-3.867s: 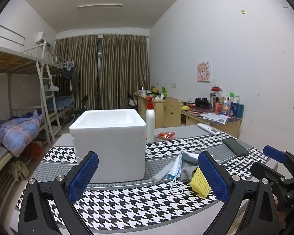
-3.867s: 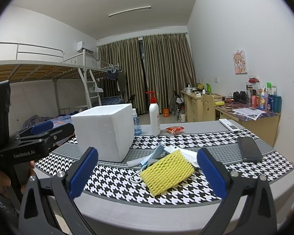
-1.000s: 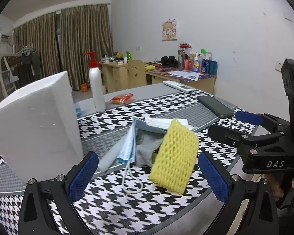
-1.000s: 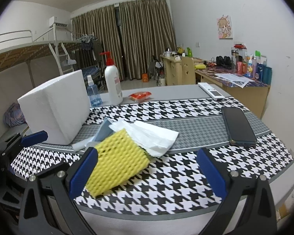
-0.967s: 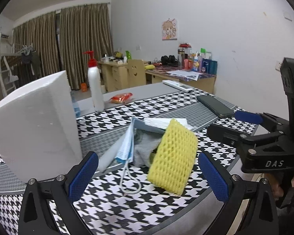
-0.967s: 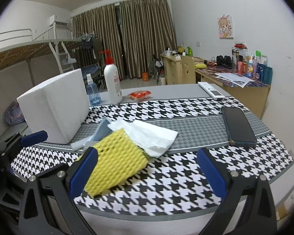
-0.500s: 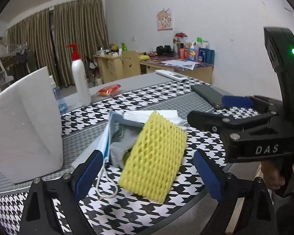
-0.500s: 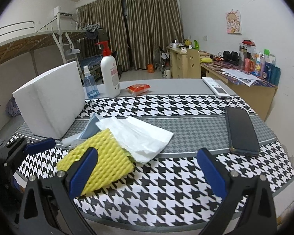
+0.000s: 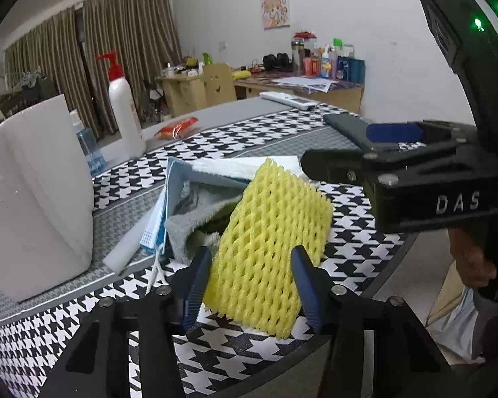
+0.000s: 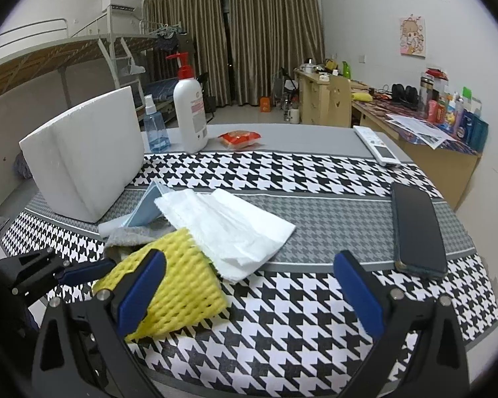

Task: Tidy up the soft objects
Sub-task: 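Grasp the yellow foam net with the left tool while the right tool approaches the white tissue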

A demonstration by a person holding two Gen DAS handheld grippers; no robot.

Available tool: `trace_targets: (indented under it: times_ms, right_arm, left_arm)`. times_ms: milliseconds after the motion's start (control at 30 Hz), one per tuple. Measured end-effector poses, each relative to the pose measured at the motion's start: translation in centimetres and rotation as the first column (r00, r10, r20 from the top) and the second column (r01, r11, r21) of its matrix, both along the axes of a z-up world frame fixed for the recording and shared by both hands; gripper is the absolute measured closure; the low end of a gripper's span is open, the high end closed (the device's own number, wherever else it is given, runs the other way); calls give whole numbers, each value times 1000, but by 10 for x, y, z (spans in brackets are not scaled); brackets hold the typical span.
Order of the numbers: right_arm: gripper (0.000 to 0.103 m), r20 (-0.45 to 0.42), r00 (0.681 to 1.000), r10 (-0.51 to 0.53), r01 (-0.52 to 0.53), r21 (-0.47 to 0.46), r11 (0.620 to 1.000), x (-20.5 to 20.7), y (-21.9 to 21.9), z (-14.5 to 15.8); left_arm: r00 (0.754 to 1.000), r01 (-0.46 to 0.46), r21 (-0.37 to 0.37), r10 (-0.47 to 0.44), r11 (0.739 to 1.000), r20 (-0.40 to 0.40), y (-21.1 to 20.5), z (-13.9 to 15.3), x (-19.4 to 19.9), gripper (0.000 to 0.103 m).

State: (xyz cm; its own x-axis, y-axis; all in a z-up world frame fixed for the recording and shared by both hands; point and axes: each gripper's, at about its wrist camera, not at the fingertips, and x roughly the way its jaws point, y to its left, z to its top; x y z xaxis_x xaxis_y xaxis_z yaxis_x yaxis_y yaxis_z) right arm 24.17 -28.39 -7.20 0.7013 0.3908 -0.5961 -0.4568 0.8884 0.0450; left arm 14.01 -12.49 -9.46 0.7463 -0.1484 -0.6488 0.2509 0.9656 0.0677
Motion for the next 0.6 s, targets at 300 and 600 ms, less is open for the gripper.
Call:
trace_targets:
  times_ms: [300, 600]
  right_arm:
    - [1, -9, 999, 43, -43, -14, 999, 8, 11, -2]
    - [1, -14, 996, 84, -84, -2, 996, 21, 17, 2]
  left_arm:
    - [999, 44, -2, -44, 999, -15, -4, -4, -6, 72]
    - [1000, 28, -105, -29, 994, -2, 19, 17, -13, 81]
